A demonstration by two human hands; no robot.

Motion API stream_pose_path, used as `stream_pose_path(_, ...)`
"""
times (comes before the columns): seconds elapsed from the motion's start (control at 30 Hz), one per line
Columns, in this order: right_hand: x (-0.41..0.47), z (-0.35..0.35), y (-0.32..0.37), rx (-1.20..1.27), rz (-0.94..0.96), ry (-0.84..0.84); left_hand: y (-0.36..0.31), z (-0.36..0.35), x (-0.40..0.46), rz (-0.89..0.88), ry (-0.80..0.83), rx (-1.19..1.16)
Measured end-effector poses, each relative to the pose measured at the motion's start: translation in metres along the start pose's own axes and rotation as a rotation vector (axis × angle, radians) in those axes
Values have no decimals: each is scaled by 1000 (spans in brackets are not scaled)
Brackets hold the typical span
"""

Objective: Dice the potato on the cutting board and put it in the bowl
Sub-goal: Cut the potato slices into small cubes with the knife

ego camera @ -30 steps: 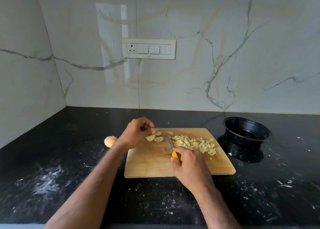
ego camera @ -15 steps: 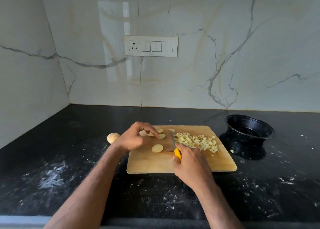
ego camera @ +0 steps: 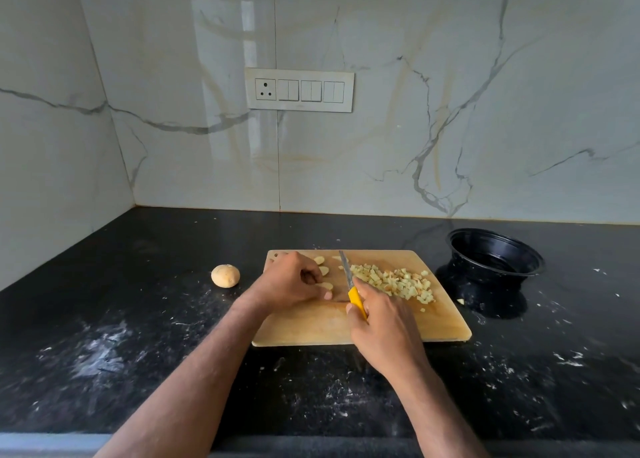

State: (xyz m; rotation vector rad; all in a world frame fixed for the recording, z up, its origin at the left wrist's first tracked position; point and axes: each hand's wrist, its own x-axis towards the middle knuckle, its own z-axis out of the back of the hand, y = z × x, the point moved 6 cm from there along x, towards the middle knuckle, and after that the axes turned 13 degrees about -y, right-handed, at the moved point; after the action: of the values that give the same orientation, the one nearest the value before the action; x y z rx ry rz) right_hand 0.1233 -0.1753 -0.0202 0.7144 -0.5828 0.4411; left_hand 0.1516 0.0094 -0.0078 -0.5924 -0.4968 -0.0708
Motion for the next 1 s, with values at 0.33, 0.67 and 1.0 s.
stream_pose_path(0.33, -11, 4, 21, -117, 87, 132, -5, -6, -2, -46, 13, -132)
stream_pose_path(0.67, -10, 6, 26, -123, 58, 195, -3, -10, -1, 13, 1, -83)
stream_pose_path(1.0, -19, 11, 20, -57, 84, 190, -4, -12, -1, 71, -41, -68)
